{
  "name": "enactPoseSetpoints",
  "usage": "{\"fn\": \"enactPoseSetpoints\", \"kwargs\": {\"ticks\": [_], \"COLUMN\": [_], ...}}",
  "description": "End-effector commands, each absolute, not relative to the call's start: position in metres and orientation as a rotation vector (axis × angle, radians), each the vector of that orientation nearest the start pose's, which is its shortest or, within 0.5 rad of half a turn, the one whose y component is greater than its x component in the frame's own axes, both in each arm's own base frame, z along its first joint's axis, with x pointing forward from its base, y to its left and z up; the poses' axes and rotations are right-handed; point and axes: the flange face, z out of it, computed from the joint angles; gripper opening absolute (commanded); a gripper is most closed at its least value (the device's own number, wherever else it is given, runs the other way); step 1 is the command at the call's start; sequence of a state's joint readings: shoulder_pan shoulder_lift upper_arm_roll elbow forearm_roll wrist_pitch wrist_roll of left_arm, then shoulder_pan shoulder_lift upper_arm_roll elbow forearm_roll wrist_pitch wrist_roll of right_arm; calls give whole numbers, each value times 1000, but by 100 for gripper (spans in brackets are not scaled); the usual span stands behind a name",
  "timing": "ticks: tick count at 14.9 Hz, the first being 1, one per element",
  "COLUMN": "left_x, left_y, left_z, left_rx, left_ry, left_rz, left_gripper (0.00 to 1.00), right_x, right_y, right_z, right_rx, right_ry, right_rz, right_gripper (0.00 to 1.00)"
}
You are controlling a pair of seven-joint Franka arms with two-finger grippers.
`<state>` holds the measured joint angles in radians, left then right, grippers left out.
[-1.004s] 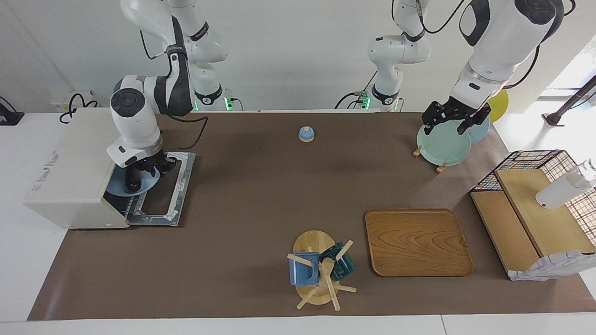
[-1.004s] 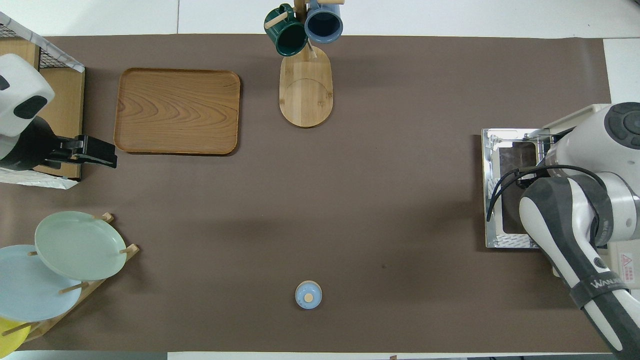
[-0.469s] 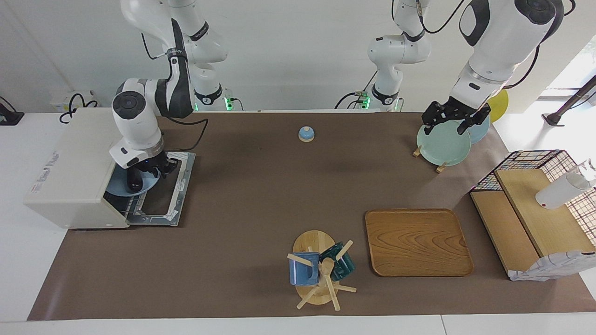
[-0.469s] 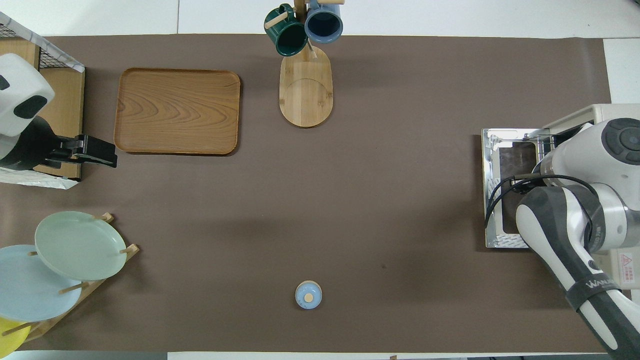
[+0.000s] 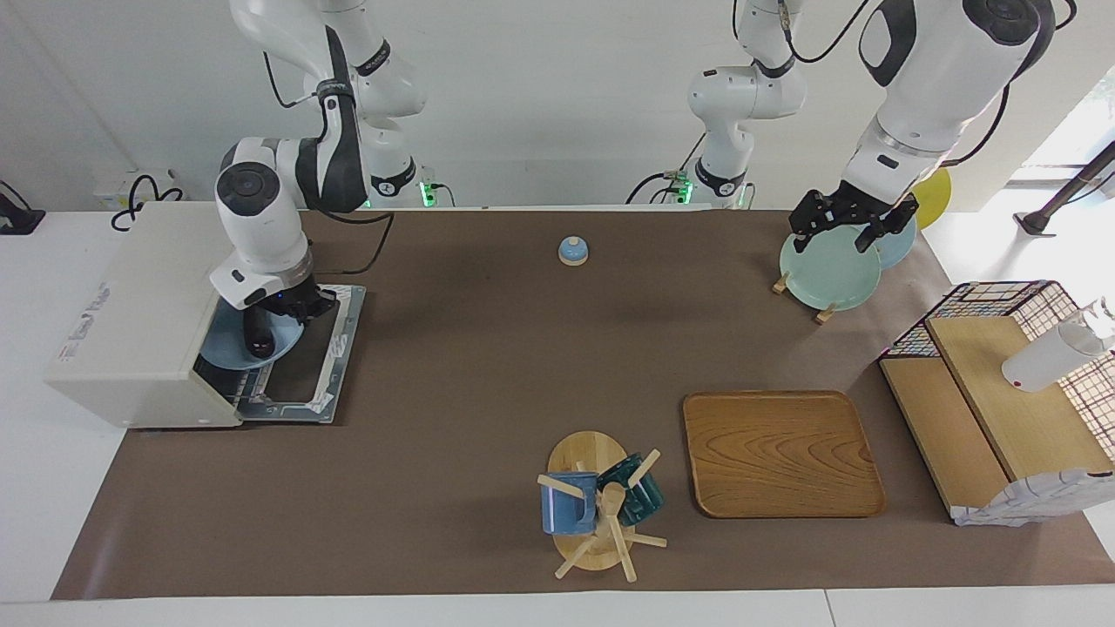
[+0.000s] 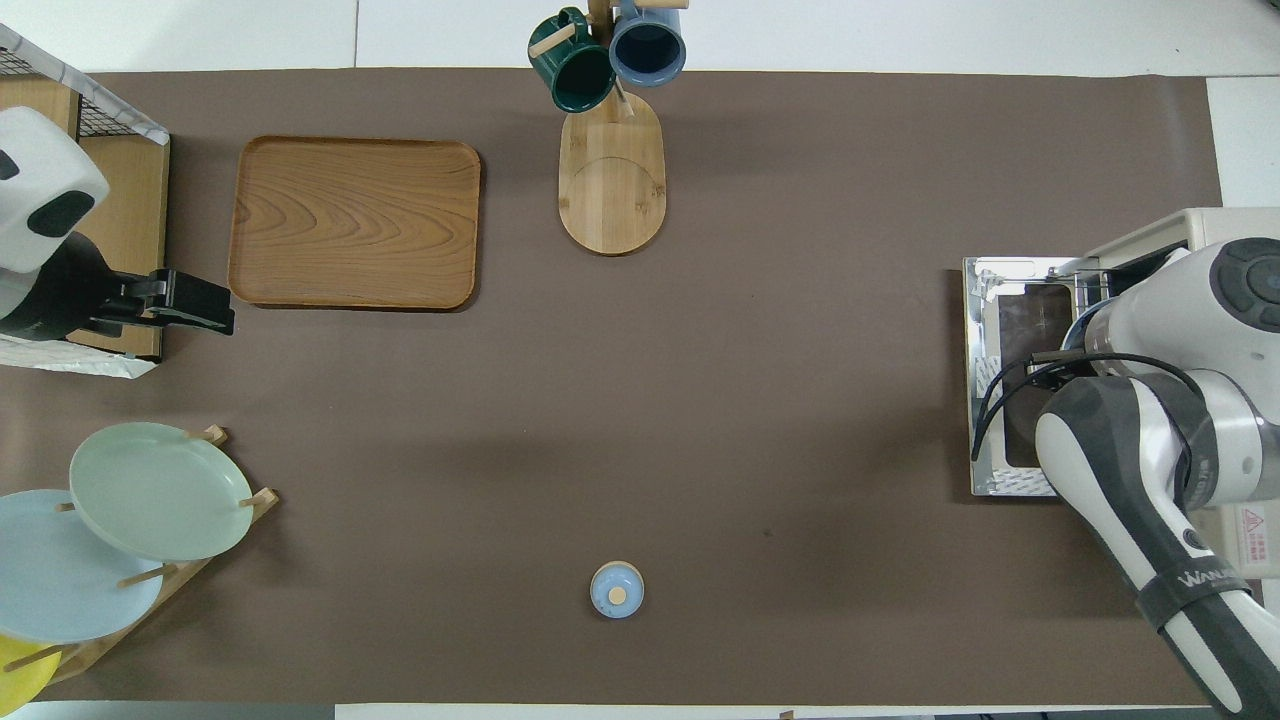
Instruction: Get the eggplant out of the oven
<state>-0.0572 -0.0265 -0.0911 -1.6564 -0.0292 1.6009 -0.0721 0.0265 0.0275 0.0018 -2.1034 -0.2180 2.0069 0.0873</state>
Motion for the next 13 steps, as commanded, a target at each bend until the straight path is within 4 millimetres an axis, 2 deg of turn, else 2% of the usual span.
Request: {"fn": "enactPoseSetpoints", "kwargs": {"ticks": [1,2,3,4,5,6,7,8,9,11,12,13], "left_x": [540,540,540,540,540,540,540,540,540,540,540,541], "left_y": [-81,-81,-81,-80,-80,-80,-81,-81,-81,-81,-81,-81], "left_z": [599,599,599,599,599,599,599,599,599,599,599,600], "left_rx": [-3154,-3154,-3154,-3154,-3154,-3154,-3154,-3154,-3154,-3154,-3154,-3155], "left_ry": [121,121,119,119,119,119,119,119,121,119,119,119], "left_rz": [22,25,25,27,27,27,25,25,22,22,22,13], "left_gripper": [100,100,100,100,100,100,100,100,100,100,100,100], "right_x": [553,554,554,562,572,579,585,598,605,594,588,573], "right_y": [102,145,186,214,250,298,340,373,394,443,466,497], "right_z": [424,426,427,429,426,418,403,390,382,361,338,318], "right_rx": [-3347,-3347,-3333,-3313,-3313,-3327,-3359,-3352,-3339,-3324,-3322,-3323], "right_ry": [-90,-103,-37,54,81,79,110,174,201,213,262,272], "right_rz": [139,102,87,90,97,124,141,106,78,44,41,29], "right_gripper": [0,0,0,0,0,0,0,0,0,0,0,0]}}
